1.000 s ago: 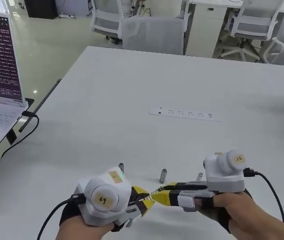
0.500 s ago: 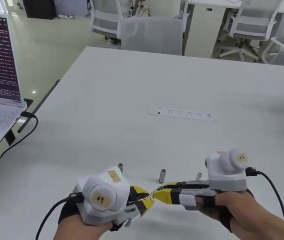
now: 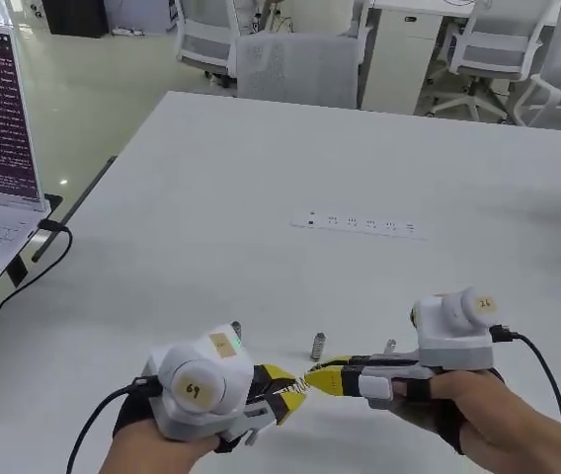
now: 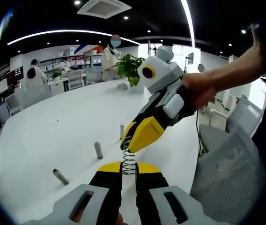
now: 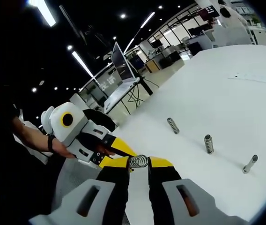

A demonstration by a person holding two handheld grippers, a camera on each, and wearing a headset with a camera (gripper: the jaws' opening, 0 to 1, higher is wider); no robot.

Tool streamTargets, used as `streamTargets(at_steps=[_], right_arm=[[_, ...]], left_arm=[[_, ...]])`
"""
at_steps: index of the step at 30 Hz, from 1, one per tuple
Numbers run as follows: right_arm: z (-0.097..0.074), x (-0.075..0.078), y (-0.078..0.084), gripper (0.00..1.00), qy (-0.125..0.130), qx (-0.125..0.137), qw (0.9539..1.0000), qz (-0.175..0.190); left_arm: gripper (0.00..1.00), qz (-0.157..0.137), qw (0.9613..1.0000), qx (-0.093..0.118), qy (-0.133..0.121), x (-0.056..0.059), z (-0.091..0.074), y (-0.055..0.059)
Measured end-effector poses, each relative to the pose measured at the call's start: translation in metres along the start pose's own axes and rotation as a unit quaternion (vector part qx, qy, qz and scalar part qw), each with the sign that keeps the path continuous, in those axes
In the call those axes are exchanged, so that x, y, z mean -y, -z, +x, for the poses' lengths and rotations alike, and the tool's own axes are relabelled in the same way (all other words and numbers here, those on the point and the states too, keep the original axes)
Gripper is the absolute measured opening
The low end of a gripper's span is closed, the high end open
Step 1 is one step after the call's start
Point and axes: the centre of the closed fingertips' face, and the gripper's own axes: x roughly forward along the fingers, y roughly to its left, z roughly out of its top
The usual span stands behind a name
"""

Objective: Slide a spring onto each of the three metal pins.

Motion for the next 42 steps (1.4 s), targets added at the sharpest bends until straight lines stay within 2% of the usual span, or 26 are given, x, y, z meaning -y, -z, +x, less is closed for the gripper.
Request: streamTargets(at_steps=[4,10,24,42], right_arm=[[-0.001,-0.005,-0.004,0.1,-0.012,0.007,0.9999,0.004],[0.0,-0.009,-0.006,0.08,-0.016,0.004,0.9999,-0.001],[-0.002,-0.009,-0.011,0.08,-0.006,0.009,0.9998,-0.015],[-0.003,-0.015,-0.01,0.08,-0.001,-0.012,0.9976,-0.068]], left_arm=[[0.02,0.0,1.0,0.002,0.003,0.001,0.001,-0.001],[0.02,0.0,1.0,0.003,0.004,0.001,0.003,-0.001],[0.03,-0.009,0.9999,0.011,0.004,0.0,0.007,-0.007],[0.02,0.002,0.9999,-0.004,0.013,0.004,0.013,-0.003]])
